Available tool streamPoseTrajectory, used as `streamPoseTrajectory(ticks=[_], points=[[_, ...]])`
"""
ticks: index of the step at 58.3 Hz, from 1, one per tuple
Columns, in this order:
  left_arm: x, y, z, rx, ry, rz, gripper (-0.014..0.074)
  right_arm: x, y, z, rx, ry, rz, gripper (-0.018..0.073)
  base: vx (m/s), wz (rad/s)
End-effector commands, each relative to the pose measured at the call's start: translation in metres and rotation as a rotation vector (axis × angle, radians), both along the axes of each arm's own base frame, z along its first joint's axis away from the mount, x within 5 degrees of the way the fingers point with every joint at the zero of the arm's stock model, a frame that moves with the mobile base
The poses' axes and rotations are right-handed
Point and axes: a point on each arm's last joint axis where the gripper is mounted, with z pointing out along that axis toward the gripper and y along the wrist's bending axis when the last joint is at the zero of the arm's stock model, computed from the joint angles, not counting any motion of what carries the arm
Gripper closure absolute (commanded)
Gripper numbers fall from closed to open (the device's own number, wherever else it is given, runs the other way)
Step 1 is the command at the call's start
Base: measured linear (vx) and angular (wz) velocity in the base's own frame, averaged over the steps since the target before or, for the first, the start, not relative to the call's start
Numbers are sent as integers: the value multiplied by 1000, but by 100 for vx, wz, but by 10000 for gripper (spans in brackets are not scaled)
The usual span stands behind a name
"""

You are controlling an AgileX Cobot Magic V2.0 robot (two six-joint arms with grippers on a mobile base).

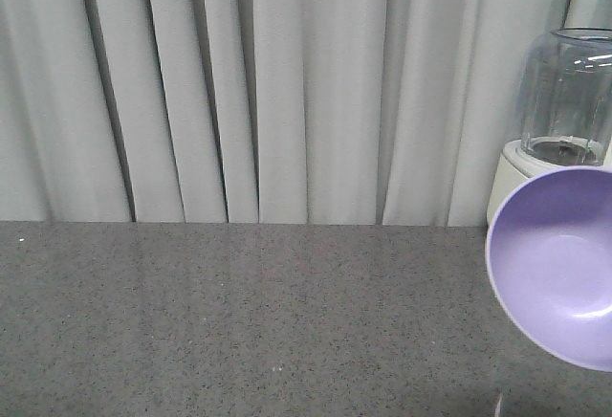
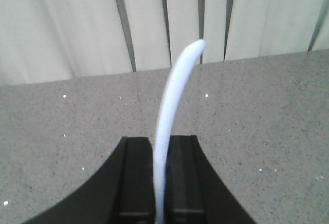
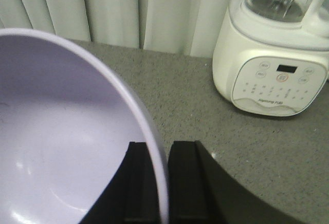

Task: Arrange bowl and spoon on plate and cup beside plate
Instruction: 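Grasp the lavender bowl rim with the right gripper and lift, then drive the base to the counter with the pale blue plate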

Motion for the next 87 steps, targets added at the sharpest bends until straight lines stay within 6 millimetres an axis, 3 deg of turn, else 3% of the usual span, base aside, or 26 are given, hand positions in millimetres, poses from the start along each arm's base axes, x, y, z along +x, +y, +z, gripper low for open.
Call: streamPoseTrajectory(ticks=[1, 9, 16, 87], points=[[-16, 1, 10, -7, -155, -3, 602, -17, -3, 14, -17, -125, -19, 569, 0, 0], [-35, 2, -15, -27, -174, 2, 602, -33, -7, -1, 21, -131, -67, 568, 0, 0], [-46, 3, -24, -29, -196, 3, 602, -35, -8, -3, 17, -153, -76, 568, 0, 0], [-50, 3, -24, -28, -195, 2, 602, -35, -8, -4, 17, -144, -74, 568, 0, 0]])
